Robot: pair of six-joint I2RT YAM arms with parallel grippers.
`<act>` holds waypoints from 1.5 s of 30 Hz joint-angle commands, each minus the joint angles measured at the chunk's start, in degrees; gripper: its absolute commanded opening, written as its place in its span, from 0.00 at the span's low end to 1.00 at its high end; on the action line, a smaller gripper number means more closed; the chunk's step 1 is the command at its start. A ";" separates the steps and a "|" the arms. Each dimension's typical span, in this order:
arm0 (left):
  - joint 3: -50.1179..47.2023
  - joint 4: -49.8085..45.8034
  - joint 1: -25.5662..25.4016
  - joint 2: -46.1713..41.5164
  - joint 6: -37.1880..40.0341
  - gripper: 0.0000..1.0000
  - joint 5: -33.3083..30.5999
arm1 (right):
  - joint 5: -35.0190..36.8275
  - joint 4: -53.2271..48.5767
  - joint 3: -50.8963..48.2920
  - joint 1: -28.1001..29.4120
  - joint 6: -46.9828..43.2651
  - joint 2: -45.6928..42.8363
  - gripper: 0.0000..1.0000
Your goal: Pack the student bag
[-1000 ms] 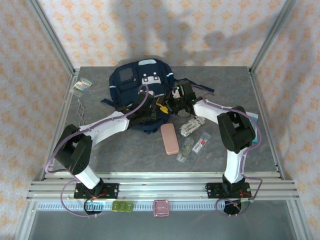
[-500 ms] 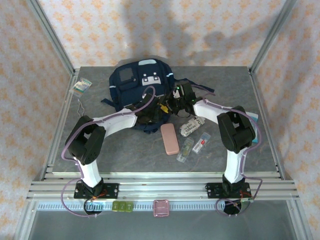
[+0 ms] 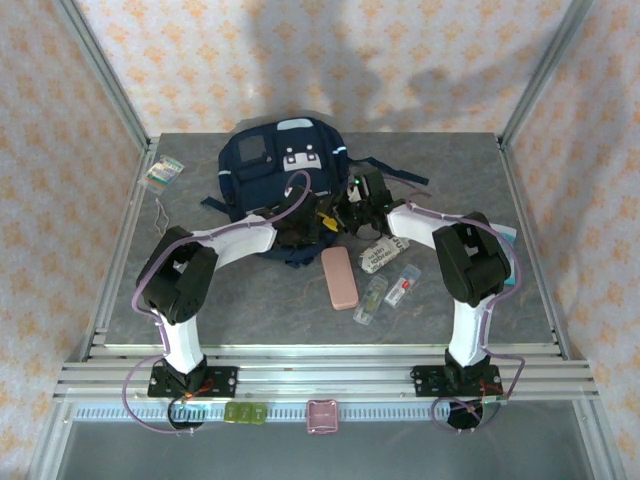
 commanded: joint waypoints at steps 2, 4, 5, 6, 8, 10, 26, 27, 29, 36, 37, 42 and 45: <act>0.26 -3.41 1.66 -3.41 1.57 0.00 -2.70 | 1.22 1.25 0.27 -0.14 -0.14 -0.35 0.37; 0.11 -3.91 2.05 -6.02 2.49 0.00 -2.74 | 1.01 0.85 1.00 -0.15 -0.59 0.33 0.38; 0.15 -4.33 2.20 -7.26 3.01 0.00 -2.91 | 0.99 0.12 1.58 -0.08 -0.84 0.92 0.39; 0.33 -4.85 2.38 -8.27 3.79 0.00 -3.00 | 1.22 -0.47 2.20 -0.15 -1.02 1.51 0.40; 0.89 -6.19 2.36 -9.27 4.90 0.00 -3.54 | 1.75 -0.88 3.15 -0.15 -0.95 2.42 0.40; 1.25 -7.31 2.40 -9.38 5.76 0.00 -3.68 | 2.60 -1.69 4.36 -0.15 -0.85 3.47 0.39; -3.05 -5.50 2.15 -8.74 4.64 0.41 -2.49 | 5.49 -3.68 6.76 0.11 -0.26 6.41 0.27; -2.72 -5.00 2.14 -8.34 4.28 0.41 -1.47 | 5.41 -3.34 6.45 0.19 -0.19 6.22 0.27; -0.96 -5.25 2.13 -6.57 3.74 0.42 -0.33 | 5.64 -3.17 5.94 0.37 -0.32 5.89 0.27; 3.97 -9.35 2.17 0.32 3.81 0.43 -1.64 | 5.21 -1.90 4.91 0.97 -0.07 5.54 0.27; 4.23 -9.50 2.19 1.07 3.88 0.42 -1.90 | 5.06 -1.64 4.76 1.07 -0.06 5.51 0.27; 5.93 -10.48 2.65 5.93 3.89 0.25 -0.65 | 5.02 -0.98 4.20 1.52 0.03 5.36 0.27; 7.23 -11.10 2.71 8.22 3.80 0.25 1.76 | 4.94 -0.73 3.84 1.52 0.21 5.36 0.27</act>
